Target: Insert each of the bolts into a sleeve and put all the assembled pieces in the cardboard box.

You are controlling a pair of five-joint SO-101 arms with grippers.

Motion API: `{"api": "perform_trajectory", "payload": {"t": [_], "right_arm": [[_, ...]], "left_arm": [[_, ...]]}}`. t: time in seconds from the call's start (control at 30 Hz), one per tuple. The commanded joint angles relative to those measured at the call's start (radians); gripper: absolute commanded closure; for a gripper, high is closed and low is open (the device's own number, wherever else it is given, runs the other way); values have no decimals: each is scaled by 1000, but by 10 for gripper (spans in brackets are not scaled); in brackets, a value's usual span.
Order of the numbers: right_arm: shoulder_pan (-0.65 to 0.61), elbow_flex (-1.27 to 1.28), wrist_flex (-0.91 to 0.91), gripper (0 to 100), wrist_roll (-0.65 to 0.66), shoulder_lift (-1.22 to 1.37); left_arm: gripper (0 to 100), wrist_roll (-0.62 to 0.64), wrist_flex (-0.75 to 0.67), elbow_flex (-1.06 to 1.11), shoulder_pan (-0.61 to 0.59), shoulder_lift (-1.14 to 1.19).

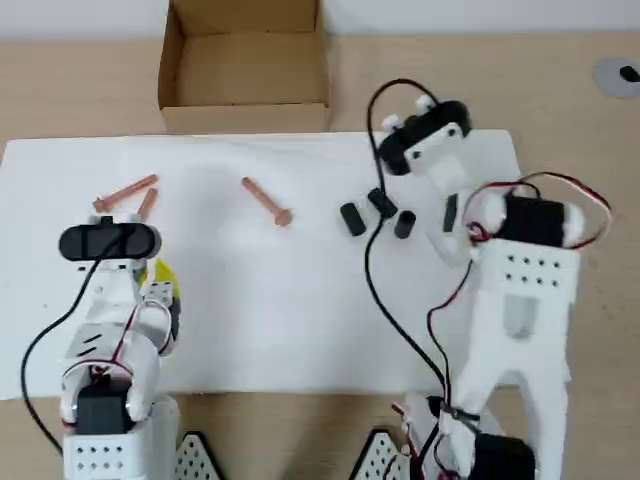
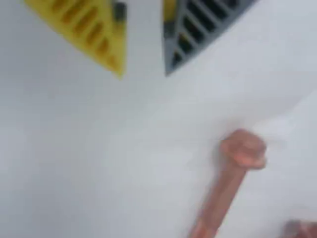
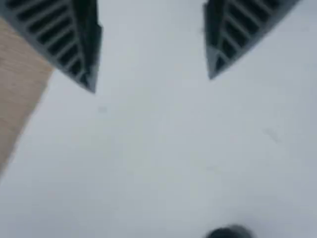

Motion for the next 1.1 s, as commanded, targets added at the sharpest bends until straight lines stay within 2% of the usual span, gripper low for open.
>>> {"api": "perform_trajectory", "payload": {"t": [0.0, 0.3, 0.4, 0.5, 0.63, 0.83, 1.07], "right_arm": [[-15, -19, 6, 811, -9, 19], [-30, 13, 18, 811, -52, 124], [-73, 19, -3, 811, -58, 154], [-114, 19, -52, 811, -132, 189], [-145, 19, -157, 811, -192, 255], [-154, 19, -278, 811, -295, 341], [-156, 15, -364, 811, -302, 433]], "left_arm": [[925, 32, 14, -115, -20, 153], [927, 121, 5, -626, 9, 947], [962, 209, -6, -738, 11, 1138], [984, 276, -44, -789, 12, 1274], [984, 295, -101, -795, 17, 1376], [984, 302, -106, -796, 14, 1388], [984, 299, -104, -796, 15, 1388]]}}
